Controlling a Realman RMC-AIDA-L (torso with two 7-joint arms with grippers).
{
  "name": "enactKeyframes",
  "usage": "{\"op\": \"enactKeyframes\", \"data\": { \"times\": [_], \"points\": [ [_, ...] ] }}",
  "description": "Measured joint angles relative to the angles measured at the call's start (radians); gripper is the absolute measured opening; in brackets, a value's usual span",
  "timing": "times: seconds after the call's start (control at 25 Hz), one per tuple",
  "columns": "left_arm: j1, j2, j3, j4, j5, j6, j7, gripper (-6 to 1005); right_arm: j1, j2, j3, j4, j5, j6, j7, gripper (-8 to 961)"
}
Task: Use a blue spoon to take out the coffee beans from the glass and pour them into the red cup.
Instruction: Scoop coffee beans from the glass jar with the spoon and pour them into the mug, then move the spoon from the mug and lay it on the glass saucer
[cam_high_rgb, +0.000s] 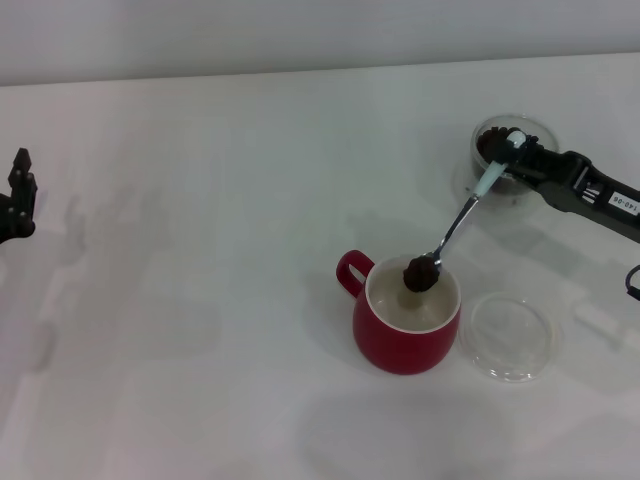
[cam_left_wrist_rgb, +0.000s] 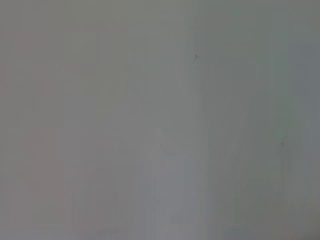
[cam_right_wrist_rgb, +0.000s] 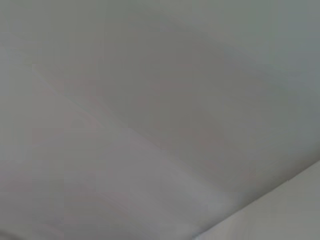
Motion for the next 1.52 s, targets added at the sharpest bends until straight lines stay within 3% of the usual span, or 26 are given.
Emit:
{"op": "enactKeyframes", "data": {
  "times": [0.52, 1.12, 1.52],
  "points": [
    [0.002, -0.001, 0.0, 0.001, 0.0, -0.004, 0.0, 378, 0.043, 0.003, -0.021, -0.025, -0.051, -0.028, -0.122, 192],
    [0.009, -0.002, 0.0, 0.003, 0.0, -0.004, 0.0, 377, 0.044, 0.004, -0.065, -0.1, -0.071, 0.013, -0.329, 195],
    [0.003, -0.001, -0.006, 0.003, -0.006, -0.004, 0.0, 379, 0.038, -0.011, -0.001, -0.112, -0.057, 0.061, -0.249, 196]
  ]
}}
